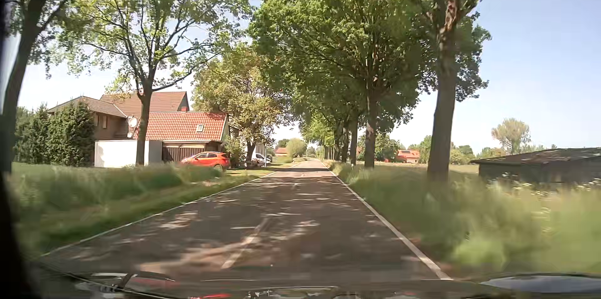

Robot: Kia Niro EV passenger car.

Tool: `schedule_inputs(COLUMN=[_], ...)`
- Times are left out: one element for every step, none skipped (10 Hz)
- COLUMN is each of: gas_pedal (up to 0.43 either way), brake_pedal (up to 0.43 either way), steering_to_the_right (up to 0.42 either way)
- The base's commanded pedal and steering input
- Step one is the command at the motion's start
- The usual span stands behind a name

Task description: Follow the waypoints while adhering to traffic rules and regulations

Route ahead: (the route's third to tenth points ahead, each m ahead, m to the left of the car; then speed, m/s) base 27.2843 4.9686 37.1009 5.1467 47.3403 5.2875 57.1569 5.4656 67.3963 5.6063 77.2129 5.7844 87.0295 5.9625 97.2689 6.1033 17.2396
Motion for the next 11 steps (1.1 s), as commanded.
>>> schedule_inputs(gas_pedal=[0.228,0.228,0.228,0.228,0.228,0.228,0.228,0.22,0.209,0.177,0.177], brake_pedal=[0.0,0.0,0.0,0.0,0.0,0.0,0.0,0.0,0.0,0.0,0.0], steering_to_the_right=[-0.004,-0.005,-0.004,-0.004,-0.004,-0.004,-0.003,-0.003,-0.001,0.0,0.0])
